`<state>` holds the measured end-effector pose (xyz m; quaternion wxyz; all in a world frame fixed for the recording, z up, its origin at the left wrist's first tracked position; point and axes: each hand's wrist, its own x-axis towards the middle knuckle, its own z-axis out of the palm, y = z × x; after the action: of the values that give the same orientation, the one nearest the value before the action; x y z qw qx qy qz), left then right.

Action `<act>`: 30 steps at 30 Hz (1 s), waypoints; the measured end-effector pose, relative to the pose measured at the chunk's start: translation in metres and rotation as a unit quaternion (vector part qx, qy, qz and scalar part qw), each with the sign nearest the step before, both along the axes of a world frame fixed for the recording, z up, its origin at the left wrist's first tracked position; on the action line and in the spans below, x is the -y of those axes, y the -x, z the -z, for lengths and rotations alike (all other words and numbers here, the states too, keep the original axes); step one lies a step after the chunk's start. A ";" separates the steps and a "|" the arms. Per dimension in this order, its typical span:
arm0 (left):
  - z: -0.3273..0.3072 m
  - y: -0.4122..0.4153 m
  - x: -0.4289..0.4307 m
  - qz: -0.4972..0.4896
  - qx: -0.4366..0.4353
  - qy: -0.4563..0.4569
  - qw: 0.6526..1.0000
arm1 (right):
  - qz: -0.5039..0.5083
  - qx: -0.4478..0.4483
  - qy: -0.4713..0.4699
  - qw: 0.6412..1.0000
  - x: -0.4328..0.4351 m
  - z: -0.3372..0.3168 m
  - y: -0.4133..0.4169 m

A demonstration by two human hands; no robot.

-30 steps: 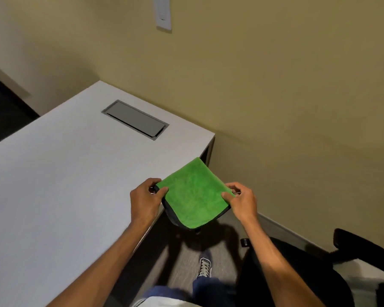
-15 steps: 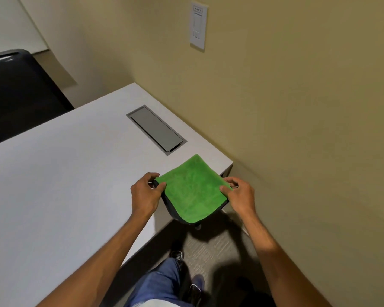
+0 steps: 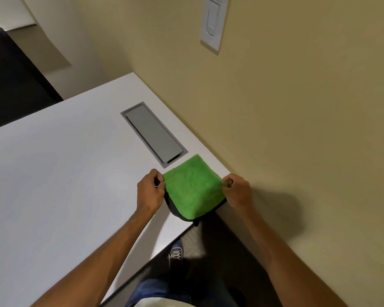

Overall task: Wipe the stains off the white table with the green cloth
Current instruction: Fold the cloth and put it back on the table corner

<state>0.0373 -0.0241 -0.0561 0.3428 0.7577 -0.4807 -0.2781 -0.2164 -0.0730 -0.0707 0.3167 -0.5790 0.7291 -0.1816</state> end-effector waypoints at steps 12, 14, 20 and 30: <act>0.039 0.021 0.075 -0.002 0.006 -0.086 0.996 | -0.163 -0.154 -0.035 0.974 0.091 0.027 0.012; 0.042 0.027 0.083 -0.006 0.005 -0.101 0.995 | -0.194 -0.171 -0.036 0.965 0.101 0.032 0.016; 0.055 0.041 0.100 -0.016 -0.007 -0.130 0.991 | -0.270 -0.219 -0.035 0.937 0.122 0.051 0.024; 0.063 0.045 0.090 0.019 -0.022 -0.195 0.980 | -0.338 -0.188 -0.022 0.922 0.125 0.065 0.029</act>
<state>-0.0073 -0.1144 -0.1190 0.1935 0.7945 -0.4233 -0.3900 -0.2452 -0.1980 -0.1361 0.2290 -0.8072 0.5402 0.0650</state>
